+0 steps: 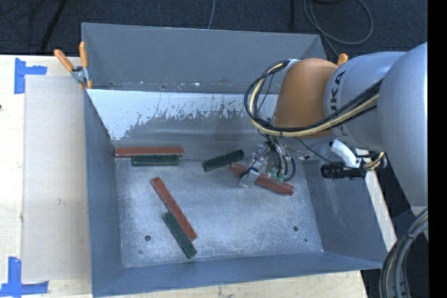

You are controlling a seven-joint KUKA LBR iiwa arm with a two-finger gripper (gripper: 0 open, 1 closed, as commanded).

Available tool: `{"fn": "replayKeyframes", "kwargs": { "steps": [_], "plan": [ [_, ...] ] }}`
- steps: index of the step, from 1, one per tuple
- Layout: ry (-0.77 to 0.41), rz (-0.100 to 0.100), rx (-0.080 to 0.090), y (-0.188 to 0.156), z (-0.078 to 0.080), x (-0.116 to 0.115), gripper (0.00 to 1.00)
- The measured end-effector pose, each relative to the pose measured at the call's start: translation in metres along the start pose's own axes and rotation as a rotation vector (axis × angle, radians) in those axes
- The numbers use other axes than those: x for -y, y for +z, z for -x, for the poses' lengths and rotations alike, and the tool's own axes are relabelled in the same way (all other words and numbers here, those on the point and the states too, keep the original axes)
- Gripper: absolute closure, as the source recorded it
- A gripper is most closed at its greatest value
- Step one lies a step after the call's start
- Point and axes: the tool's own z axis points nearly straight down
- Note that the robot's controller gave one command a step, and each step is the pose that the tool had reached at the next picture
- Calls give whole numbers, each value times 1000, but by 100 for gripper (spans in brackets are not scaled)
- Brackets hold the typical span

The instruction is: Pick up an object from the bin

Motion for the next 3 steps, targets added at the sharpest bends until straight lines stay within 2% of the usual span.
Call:
{"fn": "replayKeyframes", "kwargs": {
  "steps": [1, 3],
  "plan": [
    [0, -2, -4, -22, -1, 1, 100],
    [0, 3, 5, -71, 1, 0, 100]
  ]
}}
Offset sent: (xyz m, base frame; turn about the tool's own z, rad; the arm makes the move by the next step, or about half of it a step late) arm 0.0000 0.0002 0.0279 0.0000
